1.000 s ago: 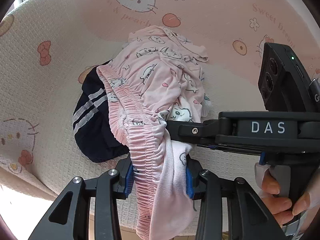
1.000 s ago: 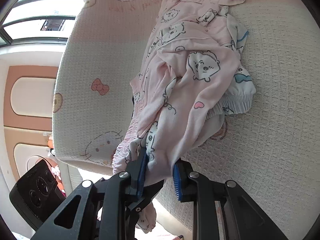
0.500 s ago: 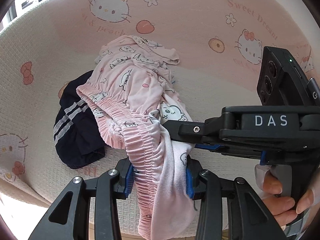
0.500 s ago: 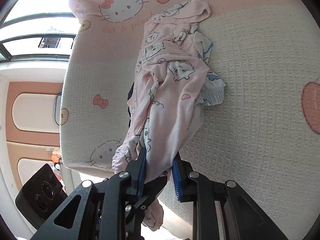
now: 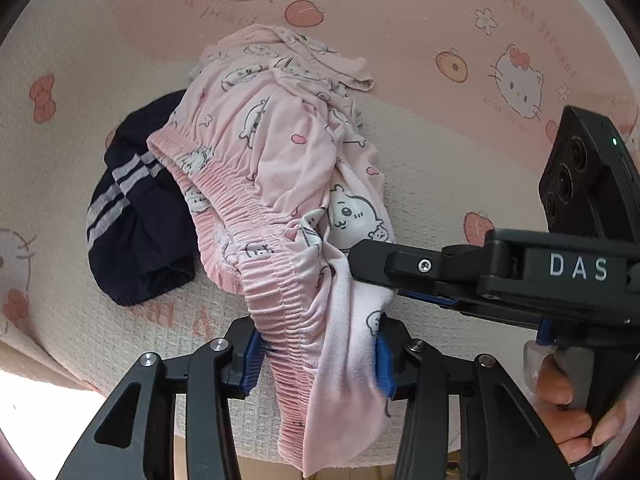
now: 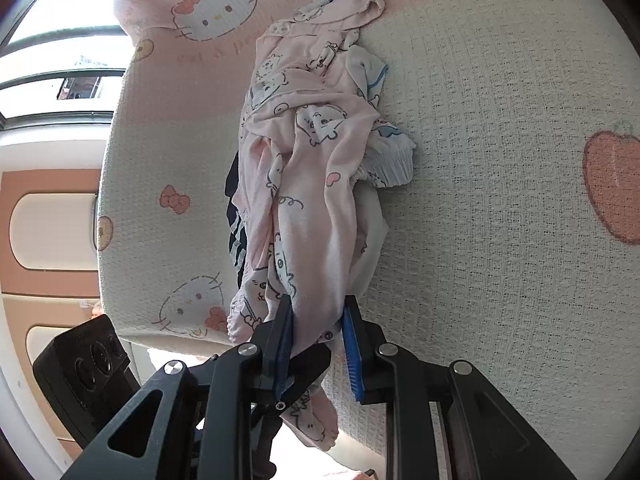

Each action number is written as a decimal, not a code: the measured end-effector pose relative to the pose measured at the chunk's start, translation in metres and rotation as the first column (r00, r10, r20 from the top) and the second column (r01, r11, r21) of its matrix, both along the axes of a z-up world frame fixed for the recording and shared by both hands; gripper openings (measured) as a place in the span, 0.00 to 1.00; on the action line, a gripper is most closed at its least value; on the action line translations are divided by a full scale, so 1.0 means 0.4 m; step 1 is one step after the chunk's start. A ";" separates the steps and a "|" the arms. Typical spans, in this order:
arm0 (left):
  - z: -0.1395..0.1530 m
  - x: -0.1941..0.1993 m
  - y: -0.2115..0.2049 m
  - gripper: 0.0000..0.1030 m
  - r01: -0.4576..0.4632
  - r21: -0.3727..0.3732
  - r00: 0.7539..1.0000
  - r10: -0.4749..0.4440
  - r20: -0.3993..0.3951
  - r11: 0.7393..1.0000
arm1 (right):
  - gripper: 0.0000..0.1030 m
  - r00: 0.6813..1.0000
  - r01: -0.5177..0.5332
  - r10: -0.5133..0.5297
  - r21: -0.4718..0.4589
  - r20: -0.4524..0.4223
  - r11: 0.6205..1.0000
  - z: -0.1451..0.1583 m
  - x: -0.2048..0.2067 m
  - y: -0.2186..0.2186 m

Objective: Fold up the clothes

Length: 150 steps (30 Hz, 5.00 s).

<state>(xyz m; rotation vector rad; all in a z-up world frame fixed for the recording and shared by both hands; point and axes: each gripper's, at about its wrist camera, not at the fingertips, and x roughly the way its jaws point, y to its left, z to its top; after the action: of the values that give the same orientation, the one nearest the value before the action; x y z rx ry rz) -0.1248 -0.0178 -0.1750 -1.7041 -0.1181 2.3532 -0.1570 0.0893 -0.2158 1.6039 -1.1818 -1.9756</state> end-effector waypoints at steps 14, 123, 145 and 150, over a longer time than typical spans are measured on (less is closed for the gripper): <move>0.071 0.022 -0.063 0.60 0.044 0.084 0.998 -0.048 0.045 0.995 | 0.22 0.999 -0.013 0.009 0.123 0.035 0.992 -0.025 -0.001 0.003; 0.038 -0.084 -0.077 0.17 0.027 0.401 0.999 -0.043 0.031 0.916 | 0.66 0.979 0.144 -0.122 0.134 -0.162 0.980 0.130 0.001 0.116; -0.004 -0.065 -0.110 0.17 -0.028 0.447 0.998 0.000 0.063 0.894 | 0.58 0.985 -0.089 0.123 0.257 -0.118 0.962 0.111 -0.107 -0.053; -0.006 -0.066 -0.113 0.18 -0.023 0.428 0.997 -0.009 0.073 0.904 | 0.42 0.984 -0.085 0.125 0.280 -0.128 0.956 0.107 -0.100 -0.056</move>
<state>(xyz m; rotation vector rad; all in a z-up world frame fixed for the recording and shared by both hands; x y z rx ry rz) -0.1511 -0.0628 -0.1772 -1.5660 -0.6090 2.0657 -0.1969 0.0669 -0.1730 1.5792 -0.7786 -2.2187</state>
